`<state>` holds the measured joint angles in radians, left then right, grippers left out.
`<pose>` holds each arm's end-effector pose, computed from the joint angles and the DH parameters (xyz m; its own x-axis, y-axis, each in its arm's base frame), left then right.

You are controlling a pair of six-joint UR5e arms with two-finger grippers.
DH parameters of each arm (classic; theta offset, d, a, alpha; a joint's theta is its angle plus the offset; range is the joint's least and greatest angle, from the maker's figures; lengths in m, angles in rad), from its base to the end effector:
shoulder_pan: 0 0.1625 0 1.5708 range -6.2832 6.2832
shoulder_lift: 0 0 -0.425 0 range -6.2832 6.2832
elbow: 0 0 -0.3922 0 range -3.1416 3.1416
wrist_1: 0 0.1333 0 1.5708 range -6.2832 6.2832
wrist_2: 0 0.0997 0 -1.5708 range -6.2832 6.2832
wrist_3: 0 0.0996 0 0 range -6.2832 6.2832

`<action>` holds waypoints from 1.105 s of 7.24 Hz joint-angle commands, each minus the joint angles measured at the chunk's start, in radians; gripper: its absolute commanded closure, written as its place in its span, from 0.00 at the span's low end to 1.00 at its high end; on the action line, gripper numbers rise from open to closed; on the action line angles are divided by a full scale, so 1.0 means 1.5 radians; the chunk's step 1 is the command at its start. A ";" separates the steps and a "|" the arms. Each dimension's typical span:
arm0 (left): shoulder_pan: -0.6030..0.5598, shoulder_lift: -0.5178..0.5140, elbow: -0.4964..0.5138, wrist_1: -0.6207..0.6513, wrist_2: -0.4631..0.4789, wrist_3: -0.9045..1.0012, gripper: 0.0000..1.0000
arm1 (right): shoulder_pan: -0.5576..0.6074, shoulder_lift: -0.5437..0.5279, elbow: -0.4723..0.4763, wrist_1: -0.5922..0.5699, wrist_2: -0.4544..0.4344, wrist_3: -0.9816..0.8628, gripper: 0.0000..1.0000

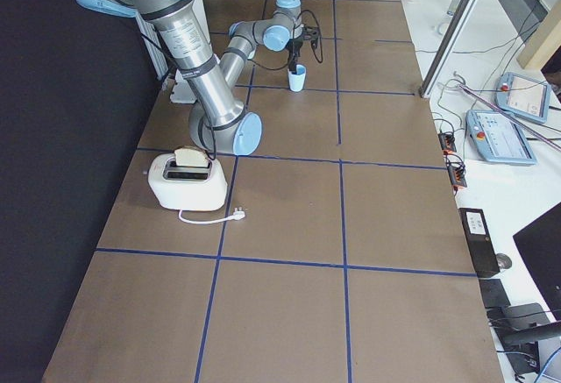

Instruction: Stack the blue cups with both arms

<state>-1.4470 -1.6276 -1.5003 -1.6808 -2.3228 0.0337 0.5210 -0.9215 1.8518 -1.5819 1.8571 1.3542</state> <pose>-0.0002 -0.5266 0.6550 0.7121 0.1886 -0.6763 -0.1470 0.9820 0.1190 -0.4921 -0.4037 0.1652 0.5745 0.0920 0.8133 -0.1631 0.9866 0.0036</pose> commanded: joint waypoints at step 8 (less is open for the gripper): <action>-0.043 -0.001 -0.004 0.005 -0.033 -0.002 0.00 | 0.500 -0.420 -0.004 0.006 0.271 -0.753 0.00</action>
<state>-1.5061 -1.6291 -1.5037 -1.6735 -2.3706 0.0307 1.1489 -1.4630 1.8718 -1.5724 2.2077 0.3783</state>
